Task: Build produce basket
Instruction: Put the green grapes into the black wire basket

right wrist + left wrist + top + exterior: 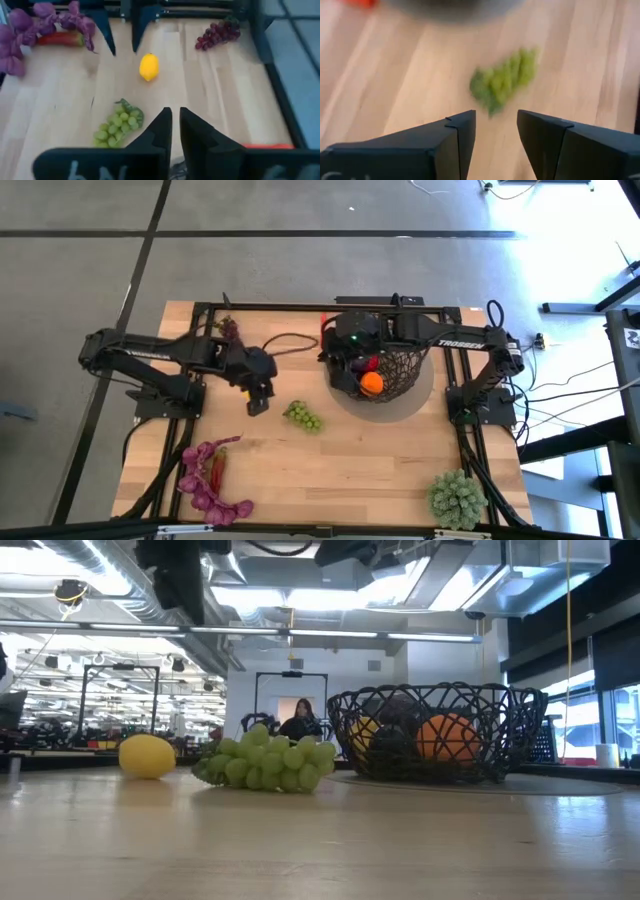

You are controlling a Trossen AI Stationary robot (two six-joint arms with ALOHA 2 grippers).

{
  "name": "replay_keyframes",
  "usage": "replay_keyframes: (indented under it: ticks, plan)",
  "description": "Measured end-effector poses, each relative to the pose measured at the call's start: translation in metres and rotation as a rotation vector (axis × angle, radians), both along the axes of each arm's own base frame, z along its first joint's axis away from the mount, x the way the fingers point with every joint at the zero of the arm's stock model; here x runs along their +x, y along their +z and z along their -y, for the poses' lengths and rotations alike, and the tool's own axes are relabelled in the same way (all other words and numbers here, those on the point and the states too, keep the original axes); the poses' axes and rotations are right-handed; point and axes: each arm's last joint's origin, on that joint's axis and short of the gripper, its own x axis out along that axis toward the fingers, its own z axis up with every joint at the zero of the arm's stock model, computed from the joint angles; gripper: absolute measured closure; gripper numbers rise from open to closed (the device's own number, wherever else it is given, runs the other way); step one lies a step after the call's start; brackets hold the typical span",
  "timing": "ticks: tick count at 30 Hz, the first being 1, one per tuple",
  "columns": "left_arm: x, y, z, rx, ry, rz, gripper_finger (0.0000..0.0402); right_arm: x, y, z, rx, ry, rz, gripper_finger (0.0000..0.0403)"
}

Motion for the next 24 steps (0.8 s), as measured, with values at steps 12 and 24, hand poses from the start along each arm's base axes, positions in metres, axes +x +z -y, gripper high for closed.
replay_keyframes:
  ticks: [12,24]
  plan:
    - [-0.021,0.004,0.029,0.036,-0.192,-0.056,0.0268,0.005,-0.006,-0.024,0.177,-0.069,-0.009,0.0292]
    - [-0.041,0.018,0.031,0.072,-0.197,0.007,0.0268,0.050,-0.083,-0.083,0.106,0.115,-0.203,0.0256]
